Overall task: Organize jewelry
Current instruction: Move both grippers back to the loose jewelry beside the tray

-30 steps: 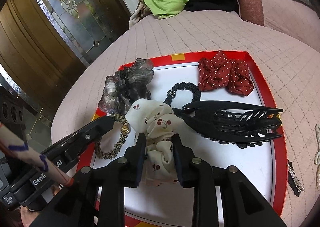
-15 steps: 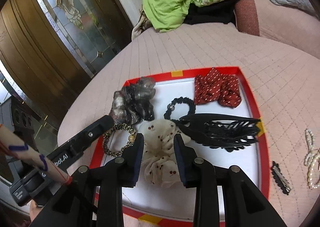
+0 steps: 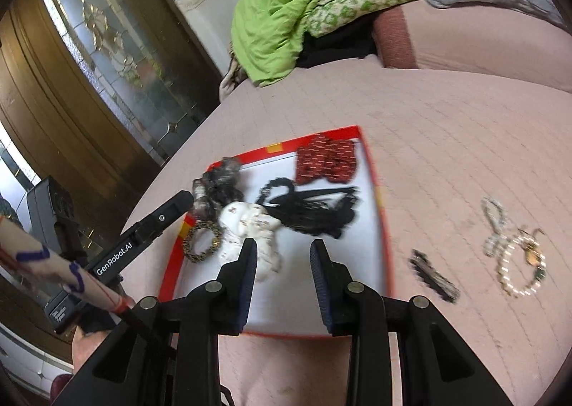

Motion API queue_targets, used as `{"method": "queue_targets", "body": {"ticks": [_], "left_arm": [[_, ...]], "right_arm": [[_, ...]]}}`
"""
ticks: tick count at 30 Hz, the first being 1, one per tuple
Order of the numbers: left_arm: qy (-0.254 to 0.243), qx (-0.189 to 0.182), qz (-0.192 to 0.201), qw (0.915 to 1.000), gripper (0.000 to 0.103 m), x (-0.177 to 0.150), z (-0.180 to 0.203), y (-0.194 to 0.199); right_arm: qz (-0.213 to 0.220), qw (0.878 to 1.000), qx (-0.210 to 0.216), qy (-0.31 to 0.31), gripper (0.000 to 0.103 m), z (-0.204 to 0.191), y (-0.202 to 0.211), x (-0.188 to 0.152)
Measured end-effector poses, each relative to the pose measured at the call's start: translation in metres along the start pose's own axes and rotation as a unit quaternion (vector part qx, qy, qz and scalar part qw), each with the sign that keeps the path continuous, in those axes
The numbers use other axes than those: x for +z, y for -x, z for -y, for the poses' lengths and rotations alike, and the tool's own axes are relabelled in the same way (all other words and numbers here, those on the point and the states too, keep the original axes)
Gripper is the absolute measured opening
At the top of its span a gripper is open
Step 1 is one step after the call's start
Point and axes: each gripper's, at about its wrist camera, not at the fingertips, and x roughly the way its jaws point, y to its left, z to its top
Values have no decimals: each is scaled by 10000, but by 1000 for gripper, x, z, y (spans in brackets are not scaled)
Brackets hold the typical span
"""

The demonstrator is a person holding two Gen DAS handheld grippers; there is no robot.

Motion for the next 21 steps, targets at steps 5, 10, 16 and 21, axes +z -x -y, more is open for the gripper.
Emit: {"method": "queue_targets", "body": {"ticks": [5, 10, 16, 21], "left_arm": [[-312, -158, -86, 9994, 38, -7, 28, -5], [-540, -287, -166, 9980, 39, -16, 50, -7], [-820, -399, -279, 9954, 40, -26, 72, -11], [-1043, -705, -547, 9905, 40, -38, 98, -21]], "right_arm": [[178, 9991, -111, -372, 34, 38, 27, -7], [401, 9968, -272, -637, 34, 79, 53, -8], [573, 9908, -461, -1135, 34, 134, 74, -10], [613, 9848, -723, -1454, 34, 174, 84, -15]]}}
